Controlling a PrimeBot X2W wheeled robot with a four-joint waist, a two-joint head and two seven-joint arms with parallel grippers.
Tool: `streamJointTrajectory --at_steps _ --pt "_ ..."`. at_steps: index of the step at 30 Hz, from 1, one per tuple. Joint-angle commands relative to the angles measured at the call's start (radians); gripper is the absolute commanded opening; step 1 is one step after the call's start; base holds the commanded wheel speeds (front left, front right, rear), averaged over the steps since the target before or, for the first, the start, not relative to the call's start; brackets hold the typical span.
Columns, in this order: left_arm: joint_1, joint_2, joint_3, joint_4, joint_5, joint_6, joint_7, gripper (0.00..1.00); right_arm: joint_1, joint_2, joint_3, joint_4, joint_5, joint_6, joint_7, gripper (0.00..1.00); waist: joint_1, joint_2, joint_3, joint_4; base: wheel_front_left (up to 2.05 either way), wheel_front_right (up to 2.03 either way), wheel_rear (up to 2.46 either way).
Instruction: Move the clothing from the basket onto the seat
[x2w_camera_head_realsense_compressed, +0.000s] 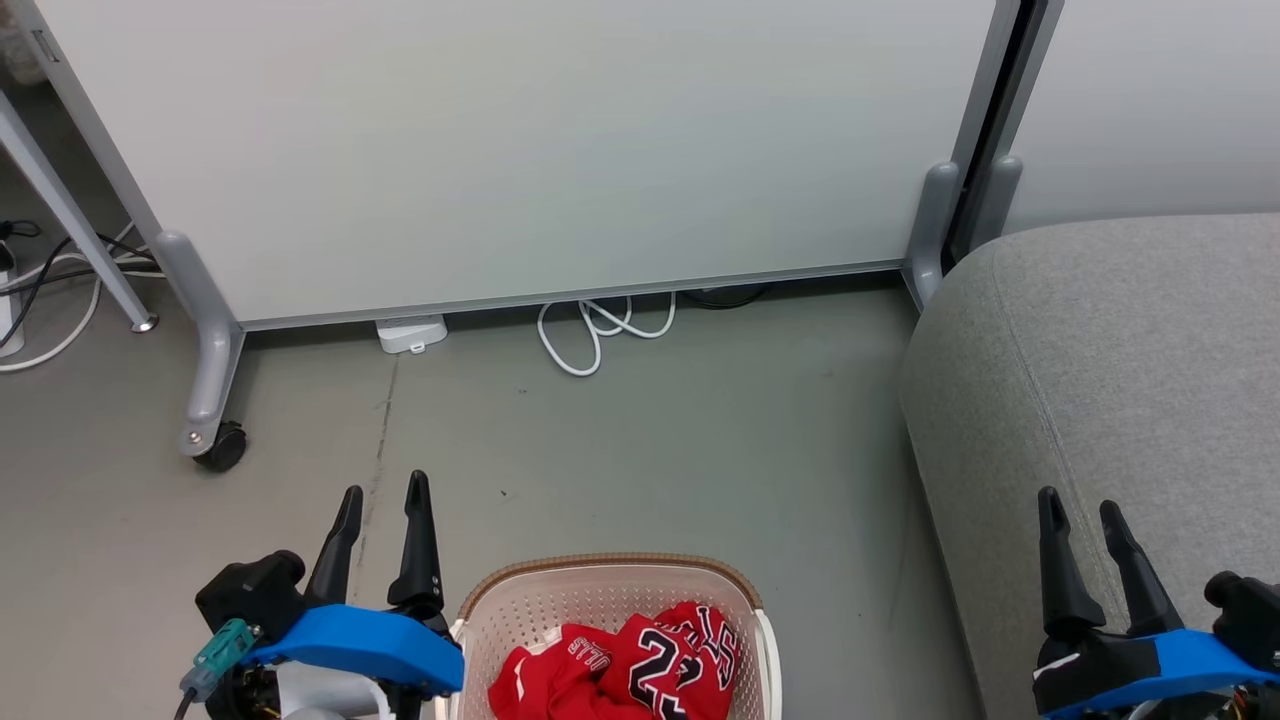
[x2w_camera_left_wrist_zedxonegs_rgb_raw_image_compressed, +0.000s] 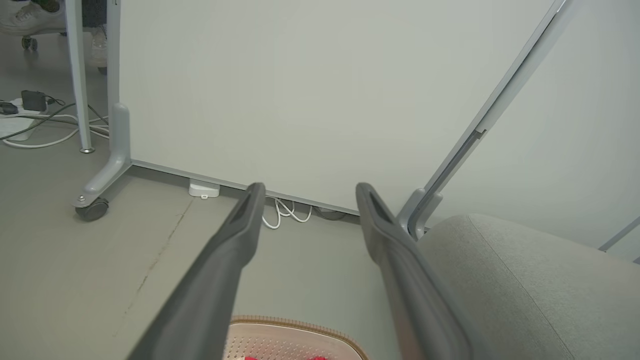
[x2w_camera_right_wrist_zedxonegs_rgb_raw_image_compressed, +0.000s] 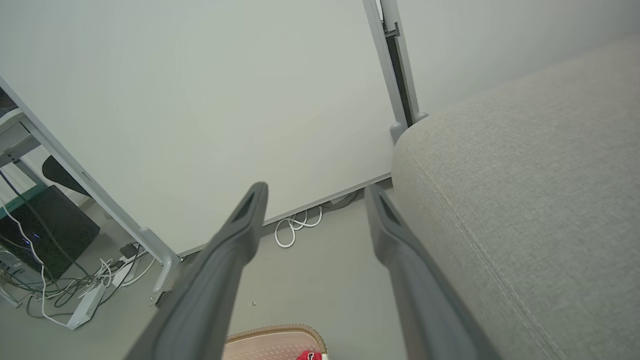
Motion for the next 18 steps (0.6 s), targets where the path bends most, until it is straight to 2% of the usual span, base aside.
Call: streamJointTrajectory --at_steps 1,18 --pt "-0.023 0.002 -0.003 -0.006 0.026 -0.002 -0.01 1.0 0.003 -0.001 -0.002 -0.006 -0.035 0.001 -0.008 1.0 0.0 -0.0001 0.0 0.001 0.0 0.0 0.0" --pt "-0.03 -0.02 -0.004 0.045 0.144 -0.026 -0.049 1.0 0.017 -0.001 -0.003 -0.002 -0.2 0.002 -0.018 1.0 0.0 -0.0001 -0.005 0.012 0.0 0.0 0.0"
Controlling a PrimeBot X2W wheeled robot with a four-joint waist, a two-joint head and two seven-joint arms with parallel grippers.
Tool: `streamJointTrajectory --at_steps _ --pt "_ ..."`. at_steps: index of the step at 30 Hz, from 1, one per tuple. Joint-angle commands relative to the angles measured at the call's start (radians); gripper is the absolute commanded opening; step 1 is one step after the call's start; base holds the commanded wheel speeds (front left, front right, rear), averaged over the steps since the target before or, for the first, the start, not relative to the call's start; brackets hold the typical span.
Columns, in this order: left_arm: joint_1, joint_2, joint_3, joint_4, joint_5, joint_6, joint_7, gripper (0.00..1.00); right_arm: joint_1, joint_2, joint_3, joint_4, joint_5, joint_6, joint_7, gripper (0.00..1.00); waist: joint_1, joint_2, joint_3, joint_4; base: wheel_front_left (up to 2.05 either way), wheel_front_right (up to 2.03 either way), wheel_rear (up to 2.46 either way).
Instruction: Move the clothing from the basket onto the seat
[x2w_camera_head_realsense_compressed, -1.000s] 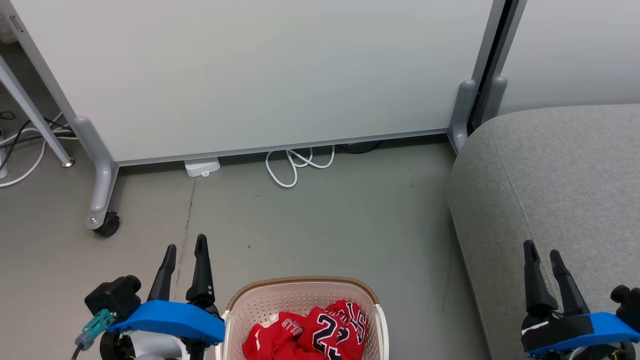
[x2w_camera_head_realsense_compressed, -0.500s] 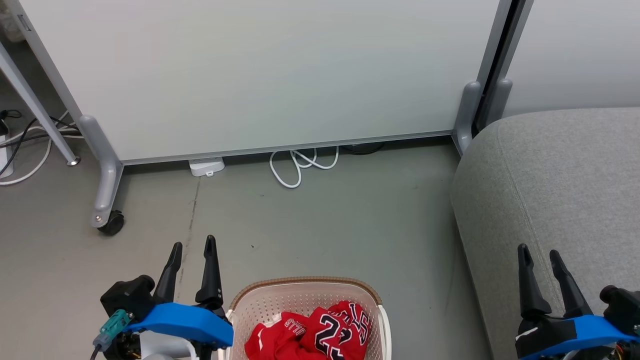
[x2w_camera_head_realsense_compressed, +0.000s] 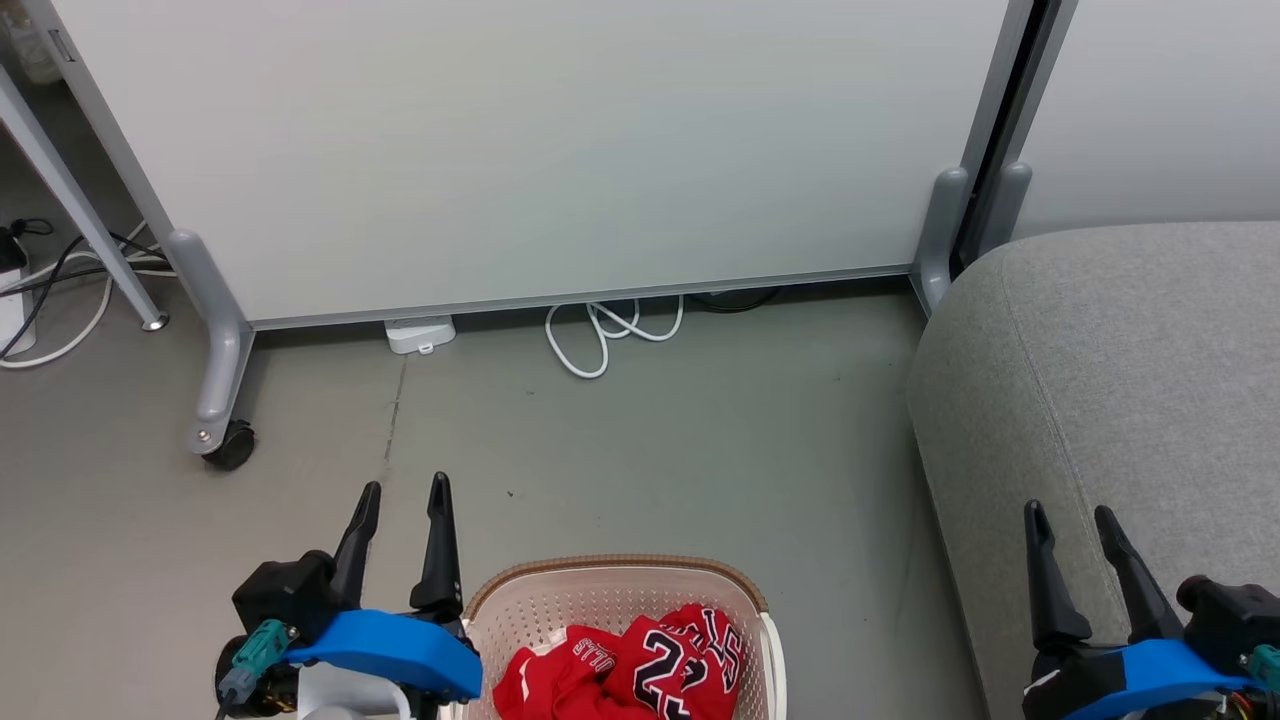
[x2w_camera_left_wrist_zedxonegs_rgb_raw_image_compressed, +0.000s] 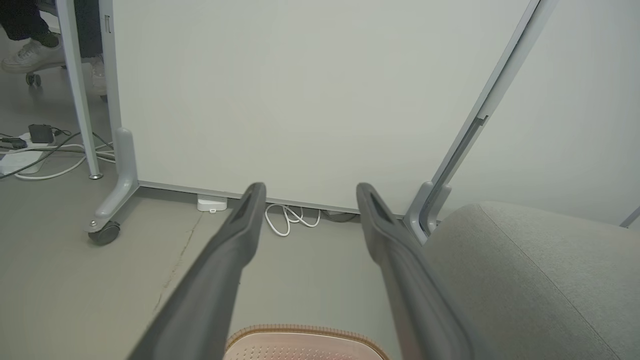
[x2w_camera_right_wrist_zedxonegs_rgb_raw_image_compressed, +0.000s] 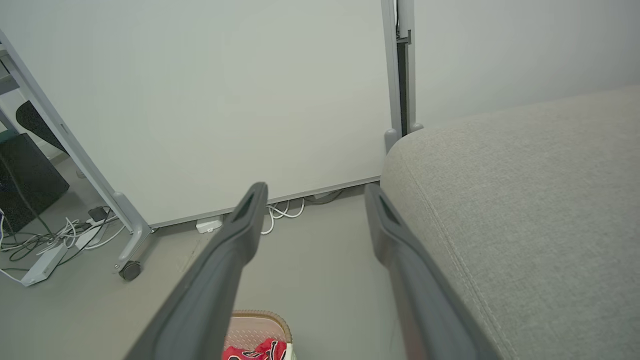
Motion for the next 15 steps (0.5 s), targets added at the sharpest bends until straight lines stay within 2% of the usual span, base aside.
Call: streamJointTrajectory --at_steps 1,15 --pt "-0.018 0.001 0.0 0.005 0.023 -0.004 -0.009 1.0 0.01 -0.001 -0.002 -0.006 -0.03 0.002 -0.005 1.0 0.0 -0.0001 0.0 0.001 0.0 0.0 0.0" --pt "-0.034 -0.01 0.004 0.064 0.096 -0.016 -0.038 1.0 0.02 0.0 -0.004 -0.007 -0.137 0.002 -0.025 1.0 0.0 -0.0001 -0.001 0.01 0.0 0.0 0.0"
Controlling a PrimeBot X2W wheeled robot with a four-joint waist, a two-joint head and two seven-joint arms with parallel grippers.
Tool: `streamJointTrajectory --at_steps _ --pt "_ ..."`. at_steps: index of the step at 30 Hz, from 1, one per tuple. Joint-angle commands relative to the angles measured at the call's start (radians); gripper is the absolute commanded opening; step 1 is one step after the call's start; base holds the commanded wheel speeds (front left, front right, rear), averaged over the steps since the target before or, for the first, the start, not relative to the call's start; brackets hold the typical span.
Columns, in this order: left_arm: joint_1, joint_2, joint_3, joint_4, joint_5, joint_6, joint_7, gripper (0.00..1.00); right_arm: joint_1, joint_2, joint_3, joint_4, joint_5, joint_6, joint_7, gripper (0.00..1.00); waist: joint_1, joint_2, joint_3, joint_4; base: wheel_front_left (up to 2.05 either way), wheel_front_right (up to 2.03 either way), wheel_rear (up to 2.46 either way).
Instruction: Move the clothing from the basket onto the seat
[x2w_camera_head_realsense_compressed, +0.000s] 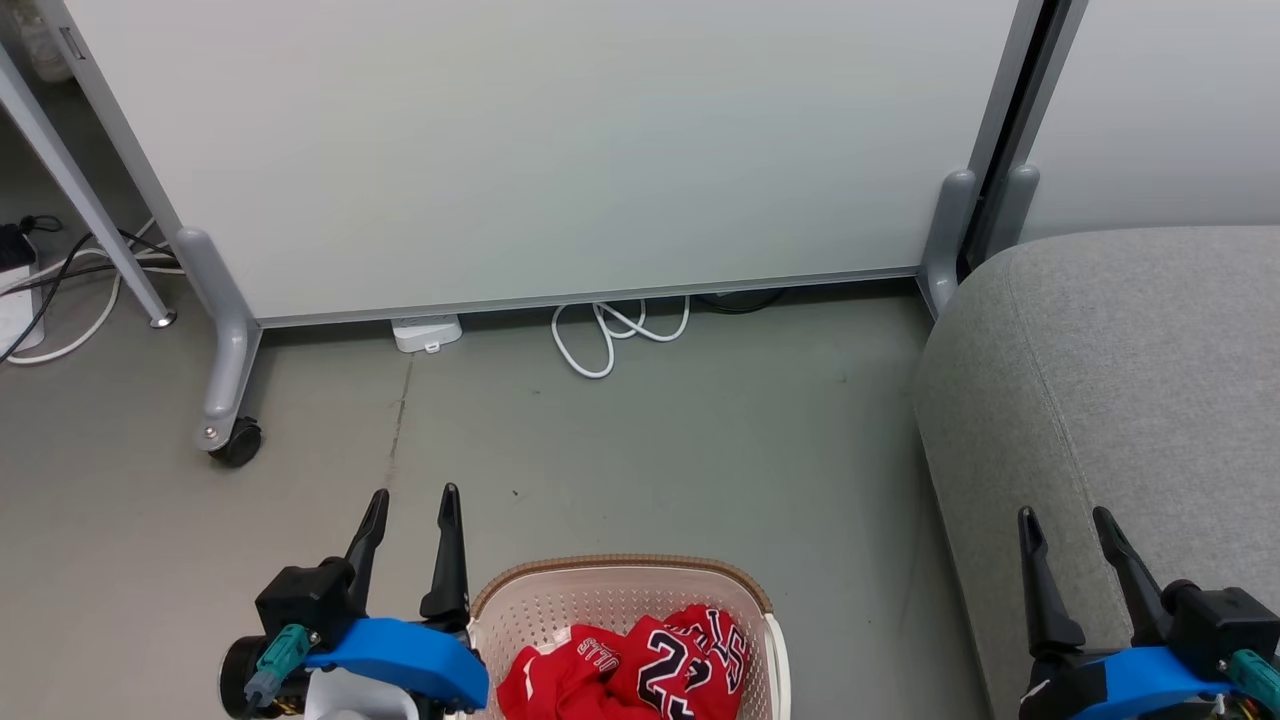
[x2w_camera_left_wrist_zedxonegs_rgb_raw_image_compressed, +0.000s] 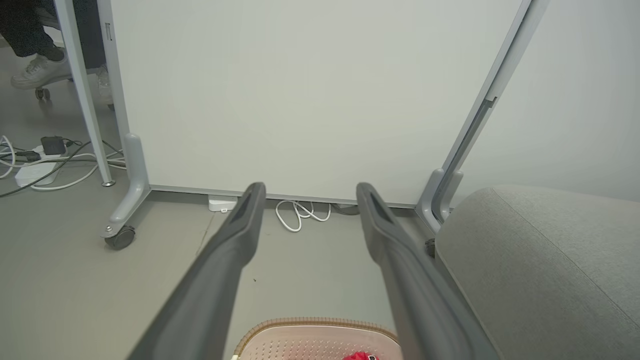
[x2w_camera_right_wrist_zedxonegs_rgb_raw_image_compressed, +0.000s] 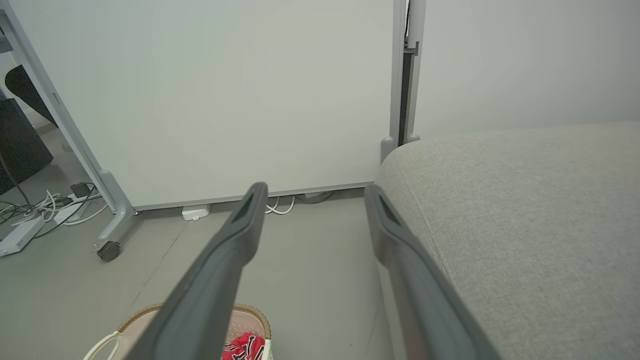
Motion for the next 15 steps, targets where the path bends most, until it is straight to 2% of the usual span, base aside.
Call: streamJointTrajectory --at_steps 1,15 --pt "-0.023 0.0 -0.001 0.006 0.023 -0.004 -0.01 1.0 0.009 0.0 -0.004 -0.006 -0.027 0.002 -0.007 1.0 0.0 0.0 0.0 0.001 0.0 0.0 0.0" --pt "-0.027 -0.005 0.011 0.025 0.077 -0.003 -0.035 1.0 0.019 0.0 -0.005 -0.011 -0.129 0.003 -0.033 1.0 0.0 0.0 0.0 0.006 0.0 0.0 0.0"
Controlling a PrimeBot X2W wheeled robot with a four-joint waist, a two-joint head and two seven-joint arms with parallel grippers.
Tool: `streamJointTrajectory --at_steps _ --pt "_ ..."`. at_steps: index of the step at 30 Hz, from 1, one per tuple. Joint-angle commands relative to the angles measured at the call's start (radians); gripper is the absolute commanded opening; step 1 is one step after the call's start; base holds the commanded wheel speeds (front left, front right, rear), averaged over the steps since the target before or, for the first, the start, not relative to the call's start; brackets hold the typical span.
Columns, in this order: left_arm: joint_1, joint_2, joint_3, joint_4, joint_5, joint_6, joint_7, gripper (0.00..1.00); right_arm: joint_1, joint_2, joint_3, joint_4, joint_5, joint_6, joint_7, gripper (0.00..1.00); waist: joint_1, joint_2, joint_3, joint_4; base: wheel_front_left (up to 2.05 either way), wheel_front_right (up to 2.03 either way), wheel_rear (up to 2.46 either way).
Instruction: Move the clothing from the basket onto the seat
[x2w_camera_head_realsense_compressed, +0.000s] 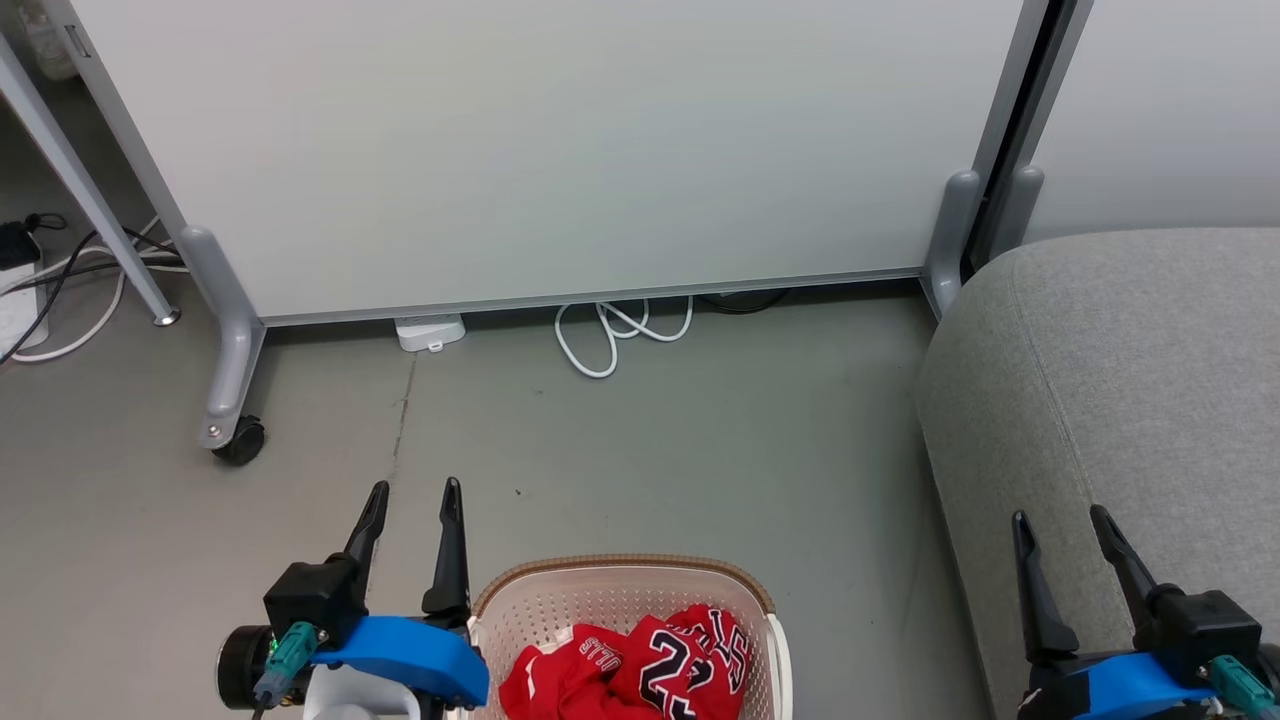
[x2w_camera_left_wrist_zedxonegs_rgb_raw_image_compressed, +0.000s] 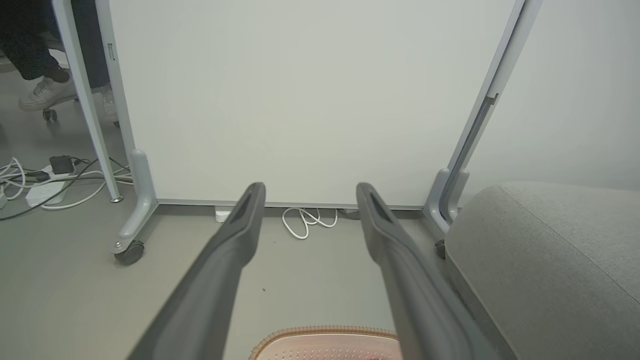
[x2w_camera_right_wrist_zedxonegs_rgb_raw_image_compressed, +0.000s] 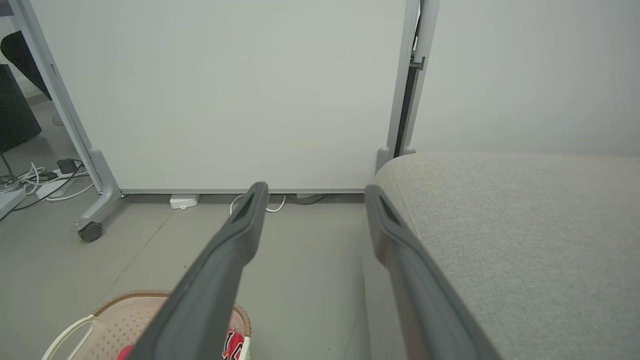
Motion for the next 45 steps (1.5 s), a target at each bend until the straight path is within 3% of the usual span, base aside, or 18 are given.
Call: streamJointTrajectory --at_steps 1,28,39,45 --pt "-0.013 -0.001 0.003 0.001 0.023 0.004 -0.011 1.0 0.015 0.0 -0.003 -0.006 -0.025 0.002 -0.009 1.0 -0.0001 0.0 0.0 0.001 0.0 0.0 0.0" --pt "-0.02 -0.002 -0.007 0.02 0.032 -0.001 -0.017 1.0 0.0 0.001 0.007 -0.003 -0.038 0.002 -0.021 1.0 -0.0001 0.0 0.02 -0.006 0.0 0.0 0.0" --pt "-0.056 -0.002 -0.022 0.109 0.003 -0.006 -0.016 1.0 -0.061 0.0 0.067 -0.032 -0.03 0.002 -0.032 1.0 -0.0001 0.0 0.154 -0.108 0.0 0.0 0.0" --pt "-0.119 0.001 -0.047 0.243 0.017 -0.017 -0.012 1.0 -0.108 0.001 0.099 -0.042 -0.021 0.002 -0.044 1.0 -0.0001 0.0 0.251 -0.18 0.0 0.0 0.0"
